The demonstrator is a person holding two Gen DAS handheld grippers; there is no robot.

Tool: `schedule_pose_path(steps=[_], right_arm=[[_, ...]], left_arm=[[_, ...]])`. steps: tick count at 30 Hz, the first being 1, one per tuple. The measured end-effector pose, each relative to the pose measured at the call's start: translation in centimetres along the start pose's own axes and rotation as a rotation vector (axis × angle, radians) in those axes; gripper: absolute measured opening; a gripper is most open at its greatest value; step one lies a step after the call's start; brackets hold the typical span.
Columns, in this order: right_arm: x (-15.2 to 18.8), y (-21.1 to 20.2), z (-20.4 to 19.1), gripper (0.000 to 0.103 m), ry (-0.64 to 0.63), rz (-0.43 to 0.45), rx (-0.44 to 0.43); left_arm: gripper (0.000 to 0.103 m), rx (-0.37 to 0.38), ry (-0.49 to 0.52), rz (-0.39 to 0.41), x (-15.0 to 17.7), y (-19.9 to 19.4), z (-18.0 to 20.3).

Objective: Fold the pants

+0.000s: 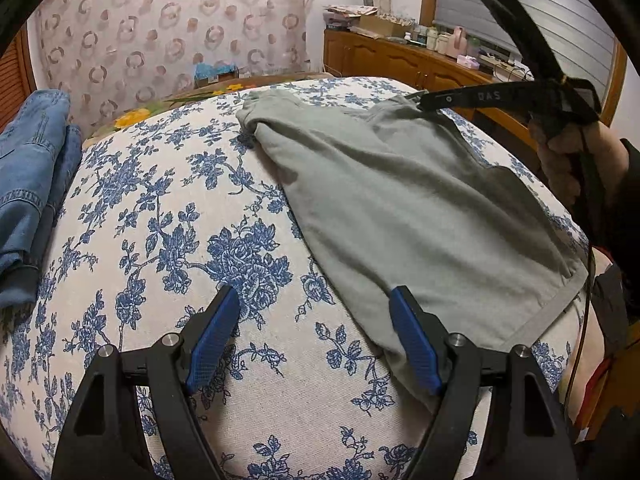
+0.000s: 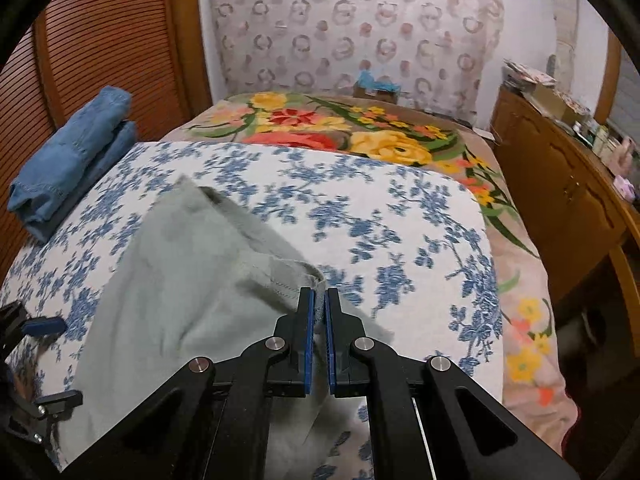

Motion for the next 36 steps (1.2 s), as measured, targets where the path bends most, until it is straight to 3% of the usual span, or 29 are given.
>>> schedule_pose_path(steps=[11, 16, 20, 26, 30, 31, 32, 36], right_arm=[[0.1, 1.1, 2.5, 0.005, 0.060, -0.014, 0.072], [0.1, 0.8, 3.3, 0.005, 0.112, 0.000, 0.032], [0.3, 1.0, 2.8, 0.019, 0.109, -0.002, -0.022], [0.8, 2.7, 2.6, 0.022, 0.089, -0.053, 0.000], [1.1, 3.5, 2.8, 0.021, 0.074, -0.066, 0.013], [1.1, 3.4, 2.8, 0.011, 0.070, -0.059, 0.010], [1.1, 3.2, 2.8, 0.008, 0.066, -0.049, 0.006], [0.8, 2.6, 3.1, 0.005, 0.079, -0.009, 0.003]], left_arm=[[0.078, 0.001, -0.002, 0.001, 0.1, 0.0, 0.0], [0.078, 0.000, -0.002, 0.002, 0.1, 0.0, -0.1], [0.079, 0.001, -0.002, 0.002, 0.1, -0.1, 0.0], [0.079, 0.000, -0.002, 0.002, 0.1, 0.0, -0.1], [0.079, 0.000, -0.002, 0.002, 0.1, 0.0, 0.0], [0.079, 0.000, -0.002, 0.002, 0.1, 0.0, 0.0], [0.079, 0.000, -0.002, 0.002, 0.1, -0.1, 0.0], [0.079, 0.001, -0.002, 0.003, 0.1, 0.0, 0.0]])
Point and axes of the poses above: each gripper's, at about its wrist camera, not at the fingertips, and y roughly the way its jaws point, z to its right, x to its underside, the point moved 6 cm from there along y, roughly the way its jaws point, and after that the axes turned 3 degrees about x, right-handed, at the moved point
